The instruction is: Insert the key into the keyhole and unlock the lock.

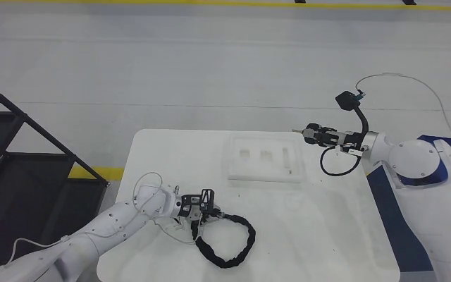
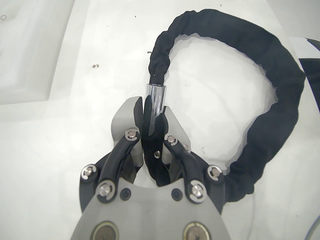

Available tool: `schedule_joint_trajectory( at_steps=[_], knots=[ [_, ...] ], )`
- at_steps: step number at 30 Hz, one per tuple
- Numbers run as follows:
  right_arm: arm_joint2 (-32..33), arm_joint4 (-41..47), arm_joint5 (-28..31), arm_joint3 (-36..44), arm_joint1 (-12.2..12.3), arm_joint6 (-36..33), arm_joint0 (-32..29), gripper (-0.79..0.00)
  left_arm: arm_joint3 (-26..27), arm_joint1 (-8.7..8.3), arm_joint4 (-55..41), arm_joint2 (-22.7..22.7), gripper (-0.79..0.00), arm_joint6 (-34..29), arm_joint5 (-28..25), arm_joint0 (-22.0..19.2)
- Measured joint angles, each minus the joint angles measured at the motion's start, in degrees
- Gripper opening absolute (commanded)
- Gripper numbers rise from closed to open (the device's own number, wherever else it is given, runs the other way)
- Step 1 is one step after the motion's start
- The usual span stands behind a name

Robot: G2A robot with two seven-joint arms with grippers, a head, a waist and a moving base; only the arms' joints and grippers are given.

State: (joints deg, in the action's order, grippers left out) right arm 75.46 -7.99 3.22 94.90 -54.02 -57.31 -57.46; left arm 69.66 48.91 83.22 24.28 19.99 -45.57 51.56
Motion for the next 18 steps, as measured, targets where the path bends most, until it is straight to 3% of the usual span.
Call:
schedule_joint_trajectory(
  at_steps=[8, 15, 18],
  knots=[
    [0.0, 0.0, 0.0, 0.0, 0.0, 0.0, 0.0, -0.785, 3.4, -1.13, -1.6, 3.6, -0.785, 4.1, -2.1, 1.0],
    [-0.2, -0.2, 0.0, 0.2, 0.0, 0.2, -0.3, -0.785, 9.0, -3.09, -3.4, 8.4, -0.785, 6.2, -3.9, 2.8],
    [-0.9, 0.8, -0.2, 1.1, 0.1, -2.5, -0.4, -0.785, 11.1, -3.66, -5.7, 10.7, -0.785, 7.0, -4.5, 3.3]
  ],
)
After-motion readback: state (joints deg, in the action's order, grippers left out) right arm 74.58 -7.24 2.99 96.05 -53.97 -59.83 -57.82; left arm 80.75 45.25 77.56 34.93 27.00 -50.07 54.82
